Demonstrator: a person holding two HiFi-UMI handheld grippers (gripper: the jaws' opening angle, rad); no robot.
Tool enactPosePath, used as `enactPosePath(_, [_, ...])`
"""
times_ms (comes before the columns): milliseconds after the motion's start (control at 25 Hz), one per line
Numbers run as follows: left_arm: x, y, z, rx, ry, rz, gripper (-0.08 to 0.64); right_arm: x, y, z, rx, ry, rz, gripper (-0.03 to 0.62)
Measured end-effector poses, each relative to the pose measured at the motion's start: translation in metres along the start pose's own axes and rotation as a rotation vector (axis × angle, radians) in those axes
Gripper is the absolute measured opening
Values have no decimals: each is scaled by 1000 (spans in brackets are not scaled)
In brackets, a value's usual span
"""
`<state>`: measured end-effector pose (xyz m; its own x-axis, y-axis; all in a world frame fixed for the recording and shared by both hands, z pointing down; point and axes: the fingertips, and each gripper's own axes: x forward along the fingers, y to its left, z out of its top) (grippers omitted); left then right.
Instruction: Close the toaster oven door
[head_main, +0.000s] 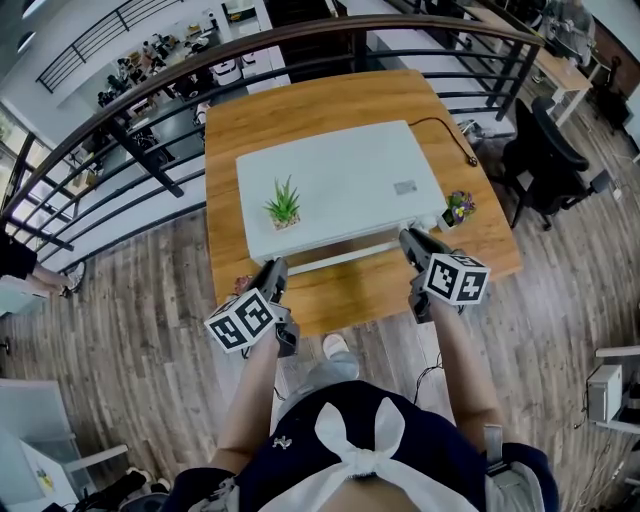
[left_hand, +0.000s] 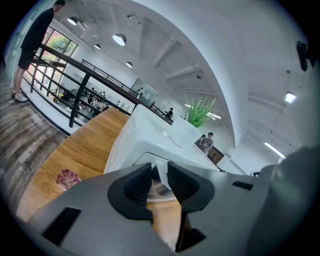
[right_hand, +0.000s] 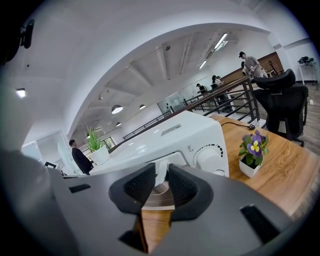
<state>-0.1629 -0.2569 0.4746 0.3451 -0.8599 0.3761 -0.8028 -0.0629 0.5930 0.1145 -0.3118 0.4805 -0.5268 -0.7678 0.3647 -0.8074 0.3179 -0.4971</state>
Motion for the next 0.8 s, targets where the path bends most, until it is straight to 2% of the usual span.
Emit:
enactPosePath(160, [1,0,2,4,-6,0,106,2,0,1,3,-1,2,87])
enactPosePath(240, [1,-1,2,33,-4,-2,106,2,-1,1,-5,-8,3,89])
enactPosePath(360, [3,-2,2,89,6,6,105,1,-1,5,-47,-31,4,86])
enactPosePath(480, [2,-4,4,99,1,7,124,-4,2,12,-98,-77,-24,88])
enactPosePath(600, [-3,-13,10,125,-28,-1,146,-15,15,21,-153,-141,-14,91])
enactPosePath(800, [-21,-42,20,227,-125,-53,146,-34,44,22,-268,-211,6,89])
